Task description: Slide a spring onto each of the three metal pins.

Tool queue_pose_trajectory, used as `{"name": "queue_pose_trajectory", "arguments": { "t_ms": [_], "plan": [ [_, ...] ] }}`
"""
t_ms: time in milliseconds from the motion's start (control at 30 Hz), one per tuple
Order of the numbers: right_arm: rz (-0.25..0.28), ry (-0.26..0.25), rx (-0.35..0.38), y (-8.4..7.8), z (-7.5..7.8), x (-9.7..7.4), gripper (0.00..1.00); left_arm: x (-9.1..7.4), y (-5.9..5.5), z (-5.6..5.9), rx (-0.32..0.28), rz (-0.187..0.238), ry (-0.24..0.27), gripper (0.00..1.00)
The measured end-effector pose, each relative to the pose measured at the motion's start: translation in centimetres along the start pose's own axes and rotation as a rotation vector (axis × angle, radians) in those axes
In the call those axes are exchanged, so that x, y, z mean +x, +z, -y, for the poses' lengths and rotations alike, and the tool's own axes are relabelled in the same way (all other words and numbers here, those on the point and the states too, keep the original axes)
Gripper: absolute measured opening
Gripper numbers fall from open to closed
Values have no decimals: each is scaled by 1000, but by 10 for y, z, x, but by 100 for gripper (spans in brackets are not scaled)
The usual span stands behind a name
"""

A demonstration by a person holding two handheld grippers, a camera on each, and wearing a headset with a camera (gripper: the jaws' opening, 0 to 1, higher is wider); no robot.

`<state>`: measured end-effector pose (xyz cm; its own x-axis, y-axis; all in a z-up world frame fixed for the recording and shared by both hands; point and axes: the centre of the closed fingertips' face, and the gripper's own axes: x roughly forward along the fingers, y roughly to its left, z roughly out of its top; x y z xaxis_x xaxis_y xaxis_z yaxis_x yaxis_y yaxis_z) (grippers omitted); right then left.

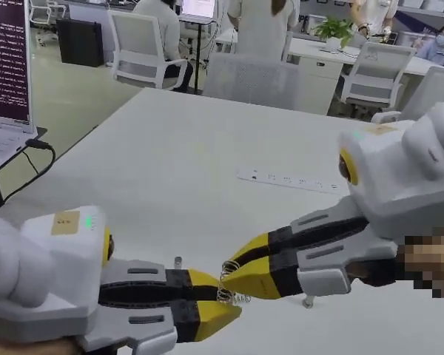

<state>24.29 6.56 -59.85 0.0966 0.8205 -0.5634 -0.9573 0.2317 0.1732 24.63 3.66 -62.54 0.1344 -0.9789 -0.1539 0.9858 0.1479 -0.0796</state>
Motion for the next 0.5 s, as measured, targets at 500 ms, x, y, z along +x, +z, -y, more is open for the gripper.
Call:
{"name": "queue_pose_trajectory", "arguments": {
  "t_ms": [500],
  "plan": [
    [-455, 109, -245, -32, -13, 2, 14, 13, -17, 19, 58, -124, -59, 2]
  ]
}}
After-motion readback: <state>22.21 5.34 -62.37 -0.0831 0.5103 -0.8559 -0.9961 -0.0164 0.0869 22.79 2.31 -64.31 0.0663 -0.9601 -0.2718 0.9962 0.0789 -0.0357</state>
